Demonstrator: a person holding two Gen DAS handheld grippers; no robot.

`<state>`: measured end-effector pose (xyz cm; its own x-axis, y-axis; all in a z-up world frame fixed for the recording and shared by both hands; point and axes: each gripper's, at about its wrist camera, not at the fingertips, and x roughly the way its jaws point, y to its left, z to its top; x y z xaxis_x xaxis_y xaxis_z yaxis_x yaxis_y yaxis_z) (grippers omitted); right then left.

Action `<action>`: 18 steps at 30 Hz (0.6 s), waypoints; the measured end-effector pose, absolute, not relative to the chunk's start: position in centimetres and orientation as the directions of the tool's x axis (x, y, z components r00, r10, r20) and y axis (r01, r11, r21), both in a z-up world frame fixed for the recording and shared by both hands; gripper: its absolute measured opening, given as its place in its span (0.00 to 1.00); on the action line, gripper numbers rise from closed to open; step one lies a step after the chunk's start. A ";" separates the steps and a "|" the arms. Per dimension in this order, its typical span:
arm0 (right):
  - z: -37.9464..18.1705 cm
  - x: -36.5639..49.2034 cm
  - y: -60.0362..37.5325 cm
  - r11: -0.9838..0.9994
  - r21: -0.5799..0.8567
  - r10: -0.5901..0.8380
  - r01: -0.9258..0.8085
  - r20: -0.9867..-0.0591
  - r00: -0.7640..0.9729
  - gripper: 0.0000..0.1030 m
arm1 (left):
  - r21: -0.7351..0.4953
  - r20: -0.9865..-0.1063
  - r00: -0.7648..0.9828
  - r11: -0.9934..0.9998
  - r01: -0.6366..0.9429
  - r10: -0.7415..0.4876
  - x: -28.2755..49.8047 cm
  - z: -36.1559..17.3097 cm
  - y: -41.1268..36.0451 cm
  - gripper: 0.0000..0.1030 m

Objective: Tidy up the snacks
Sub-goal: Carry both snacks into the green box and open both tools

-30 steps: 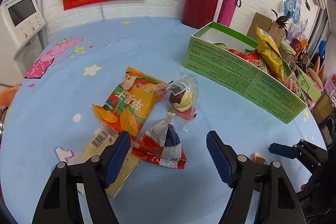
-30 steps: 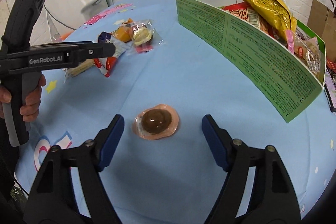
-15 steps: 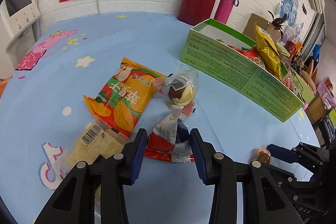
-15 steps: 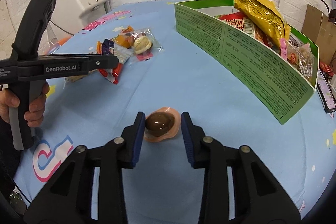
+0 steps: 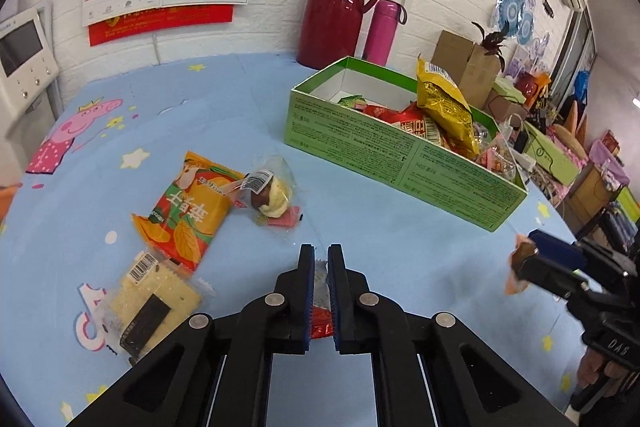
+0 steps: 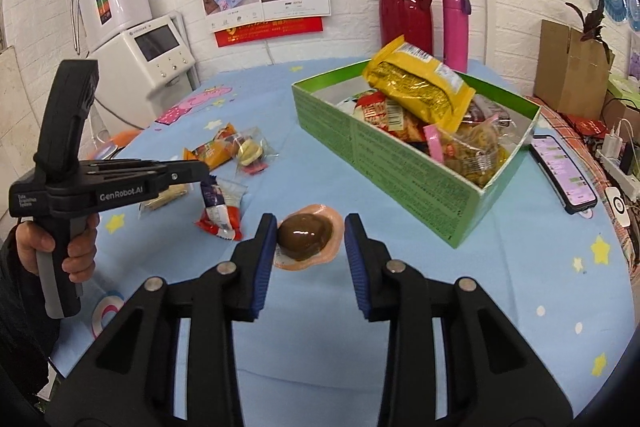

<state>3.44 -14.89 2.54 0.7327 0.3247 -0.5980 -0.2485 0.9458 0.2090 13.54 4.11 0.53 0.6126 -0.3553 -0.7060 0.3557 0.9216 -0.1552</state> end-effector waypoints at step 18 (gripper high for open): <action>1.2 3.9 -18.4 0.921 0.322 0.375 -0.219 -0.580 0.723 0.36 | -0.128 -0.773 0.534 0.909 0.397 -0.342 14.5 -1.3 1.0 0.35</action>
